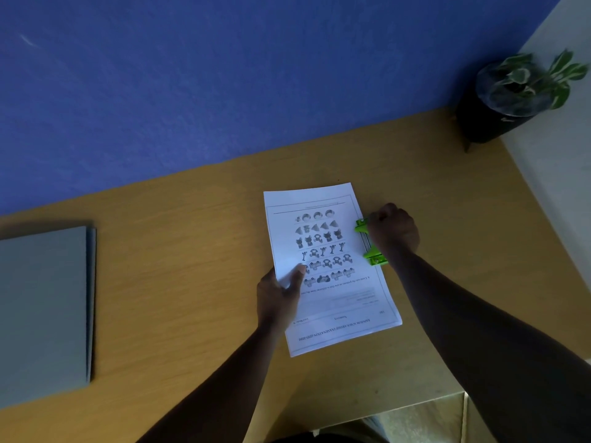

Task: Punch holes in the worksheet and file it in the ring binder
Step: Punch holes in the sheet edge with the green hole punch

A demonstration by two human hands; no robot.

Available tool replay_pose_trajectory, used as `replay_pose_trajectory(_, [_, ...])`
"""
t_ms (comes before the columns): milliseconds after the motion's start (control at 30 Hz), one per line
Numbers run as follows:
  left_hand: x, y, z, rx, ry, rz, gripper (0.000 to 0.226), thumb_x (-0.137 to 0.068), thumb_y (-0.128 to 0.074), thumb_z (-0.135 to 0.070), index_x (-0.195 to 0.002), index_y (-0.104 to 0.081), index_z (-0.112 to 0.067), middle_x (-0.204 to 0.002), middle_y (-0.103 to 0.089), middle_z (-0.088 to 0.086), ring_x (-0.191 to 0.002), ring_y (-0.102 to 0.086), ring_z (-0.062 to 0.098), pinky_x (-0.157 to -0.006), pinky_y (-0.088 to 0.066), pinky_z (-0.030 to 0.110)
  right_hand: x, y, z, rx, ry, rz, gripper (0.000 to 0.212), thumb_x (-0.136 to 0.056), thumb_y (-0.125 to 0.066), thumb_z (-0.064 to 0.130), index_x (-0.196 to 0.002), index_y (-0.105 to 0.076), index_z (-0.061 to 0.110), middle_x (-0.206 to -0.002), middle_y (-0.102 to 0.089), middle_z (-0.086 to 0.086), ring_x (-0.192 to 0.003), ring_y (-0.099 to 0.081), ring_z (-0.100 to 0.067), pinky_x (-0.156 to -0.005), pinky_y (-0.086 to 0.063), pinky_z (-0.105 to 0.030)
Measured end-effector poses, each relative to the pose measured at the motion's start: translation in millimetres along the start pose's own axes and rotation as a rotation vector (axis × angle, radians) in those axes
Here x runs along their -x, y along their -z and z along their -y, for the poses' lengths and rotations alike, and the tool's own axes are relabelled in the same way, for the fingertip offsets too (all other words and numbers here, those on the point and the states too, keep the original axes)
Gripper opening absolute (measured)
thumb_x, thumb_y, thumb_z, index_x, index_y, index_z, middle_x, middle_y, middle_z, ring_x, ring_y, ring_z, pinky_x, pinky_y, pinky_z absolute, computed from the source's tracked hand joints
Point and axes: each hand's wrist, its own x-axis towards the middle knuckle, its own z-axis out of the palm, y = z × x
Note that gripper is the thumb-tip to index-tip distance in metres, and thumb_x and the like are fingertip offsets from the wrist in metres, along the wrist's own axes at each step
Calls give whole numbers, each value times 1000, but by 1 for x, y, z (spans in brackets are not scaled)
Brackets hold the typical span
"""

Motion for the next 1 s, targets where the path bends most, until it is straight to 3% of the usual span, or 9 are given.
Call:
replay_pose_trajectory(400, [-1,0,-3,-10,-26,-7,25,-89,-71,-35,-112,-65,-29,-104,-69,-24,-98,-64,-13,-75,-48,3,-6,4,1,38,-30,-71,31,-93,-37,26,-113,-58,15,-103,-68,-20,-97,-62,-40,-73,-40,-35])
replay_pose_trajectory(900, [0,0,0,-6,-7,12,27,-89,-71,-35,-114,-67,-24,-107,-73,-13,-96,-68,-5,-75,-54,11,-2,-1,4,17,-75,-107,30,-93,-37,24,-114,-55,13,-106,-67,-20,-100,-62,-40,-79,-45,-38])
replay_pose_trajectory(1000, [-2,0,5,-22,2,7,25,-89,-71,-39,-111,-68,-26,-101,-76,-4,-94,-71,7,-74,-59,20,-1,-8,3,24,-18,-202,29,-90,-42,21,-112,-57,9,-110,-64,-18,-102,-58,-39,-81,-43,-41])
